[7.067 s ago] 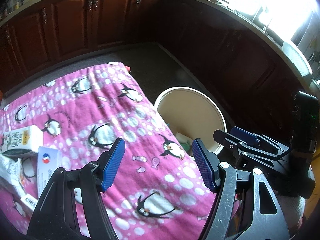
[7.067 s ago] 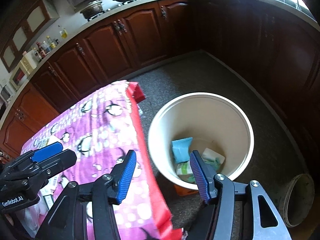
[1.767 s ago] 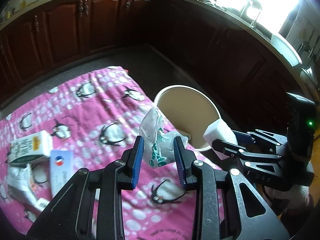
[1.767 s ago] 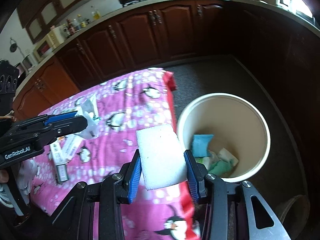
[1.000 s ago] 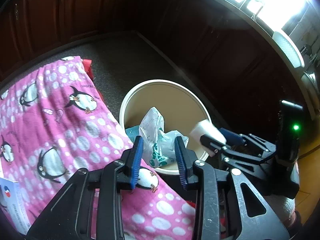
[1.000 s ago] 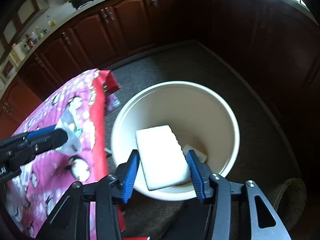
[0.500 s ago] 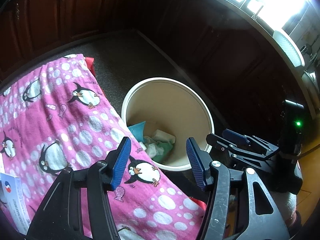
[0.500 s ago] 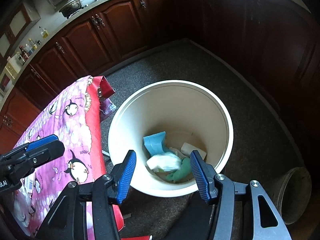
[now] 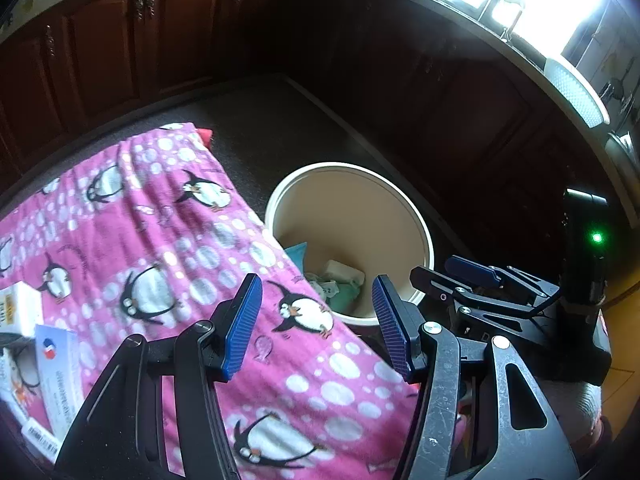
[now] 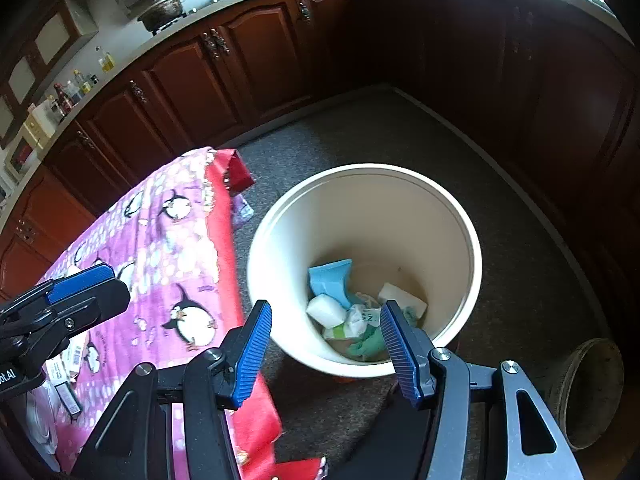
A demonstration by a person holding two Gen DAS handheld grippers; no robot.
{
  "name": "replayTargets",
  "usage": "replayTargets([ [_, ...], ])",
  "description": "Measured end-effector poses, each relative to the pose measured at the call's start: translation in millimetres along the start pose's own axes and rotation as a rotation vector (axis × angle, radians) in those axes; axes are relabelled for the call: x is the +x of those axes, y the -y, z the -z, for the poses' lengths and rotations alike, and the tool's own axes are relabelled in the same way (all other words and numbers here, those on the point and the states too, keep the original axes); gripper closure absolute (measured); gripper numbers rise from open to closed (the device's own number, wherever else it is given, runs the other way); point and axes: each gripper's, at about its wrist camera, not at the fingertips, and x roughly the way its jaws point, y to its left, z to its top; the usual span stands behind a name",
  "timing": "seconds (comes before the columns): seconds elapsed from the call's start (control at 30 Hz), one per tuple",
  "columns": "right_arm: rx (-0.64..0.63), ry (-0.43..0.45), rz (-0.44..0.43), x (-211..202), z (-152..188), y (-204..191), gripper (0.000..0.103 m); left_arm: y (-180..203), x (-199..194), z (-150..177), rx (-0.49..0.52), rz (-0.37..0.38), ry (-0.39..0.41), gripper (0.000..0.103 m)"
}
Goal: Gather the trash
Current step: 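Move both grippers back toward the white snack bag and boxes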
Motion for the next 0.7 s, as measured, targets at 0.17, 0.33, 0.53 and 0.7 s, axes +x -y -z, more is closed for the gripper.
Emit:
replayTargets([
  [0.17, -0.023, 0.014, -0.023, -8.4, 0.3, -19.1, 0.049, -6.3, -25.6, 7.7, -0.001, -0.022, 0.032, 0.047],
  [0.33, -0.051, 0.021, -0.067, -13.8, 0.8, -43.9, 0.047, -18.7, -53.1, 18.3, -0.032, -0.033, 0.057, 0.047],
  [0.53, -0.108, 0.015, -0.121, -15.7, 7.2, -81.8, 0.044, -44.6, -79.6, 35.0, -0.074, -0.072, 0.070, 0.047],
  [0.7, -0.155, -0.003, -0.168, -13.0, 15.1, -116.4, 0.044, -82.4, -104.4, 54.0, -0.140, -0.114, 0.080, 0.047],
])
